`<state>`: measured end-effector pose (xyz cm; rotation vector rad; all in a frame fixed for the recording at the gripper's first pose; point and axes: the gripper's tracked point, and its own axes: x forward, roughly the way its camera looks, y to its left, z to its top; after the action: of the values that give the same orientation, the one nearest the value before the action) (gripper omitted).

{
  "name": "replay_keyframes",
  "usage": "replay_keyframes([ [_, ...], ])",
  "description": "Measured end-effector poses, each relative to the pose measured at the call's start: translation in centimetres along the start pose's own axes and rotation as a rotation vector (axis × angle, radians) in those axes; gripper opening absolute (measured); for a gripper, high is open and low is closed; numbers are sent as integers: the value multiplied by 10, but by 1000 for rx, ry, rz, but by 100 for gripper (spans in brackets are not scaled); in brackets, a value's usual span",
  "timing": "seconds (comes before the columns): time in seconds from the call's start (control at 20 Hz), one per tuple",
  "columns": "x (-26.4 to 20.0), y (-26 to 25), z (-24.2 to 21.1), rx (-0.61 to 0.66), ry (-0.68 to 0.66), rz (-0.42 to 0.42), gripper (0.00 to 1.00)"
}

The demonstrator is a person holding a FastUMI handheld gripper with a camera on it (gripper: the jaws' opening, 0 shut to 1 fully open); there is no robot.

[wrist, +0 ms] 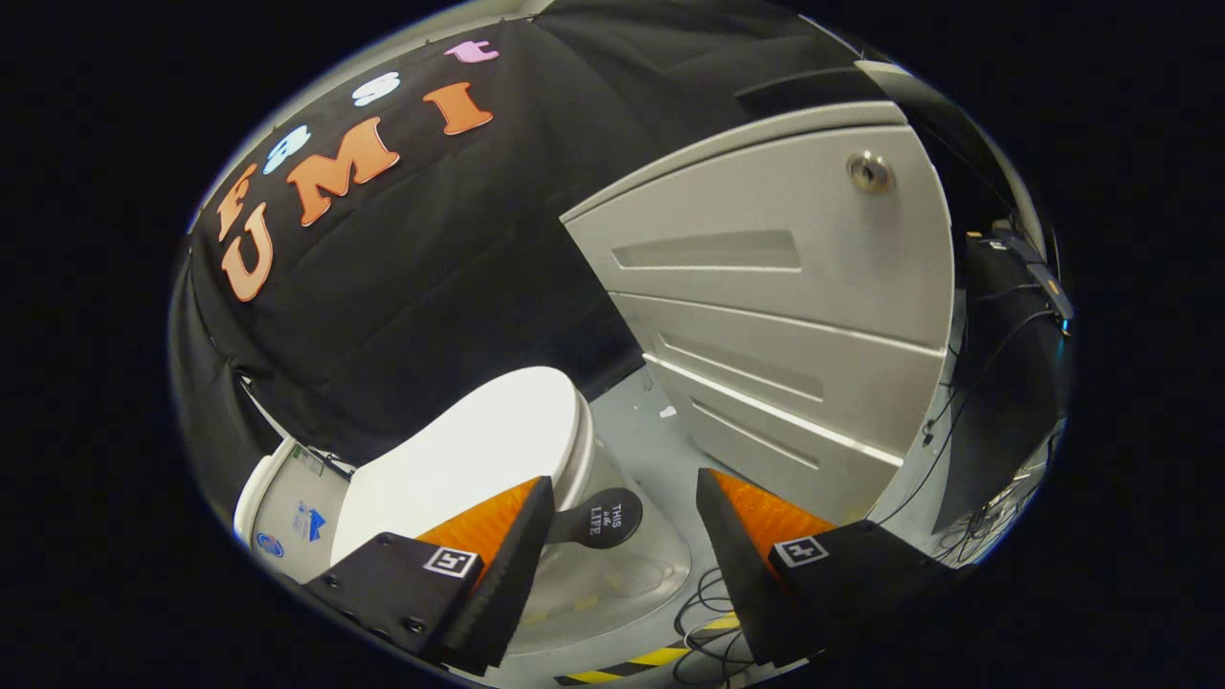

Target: Open the toilet lid.

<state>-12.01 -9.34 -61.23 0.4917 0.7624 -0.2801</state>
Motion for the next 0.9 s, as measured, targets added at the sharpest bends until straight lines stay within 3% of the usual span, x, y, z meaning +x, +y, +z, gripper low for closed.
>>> replay_keyframes([
  [0.15,8,-5,-12,65,63,2,85],
  [0.3,12,2,-16,167,107,57,75],
  [0.4,15,11,-16,236,125,102,57],
  [0.65,15,14,-16,399,150,123,44],
  [0.9,6,18,-4,599,126,171,17],
])
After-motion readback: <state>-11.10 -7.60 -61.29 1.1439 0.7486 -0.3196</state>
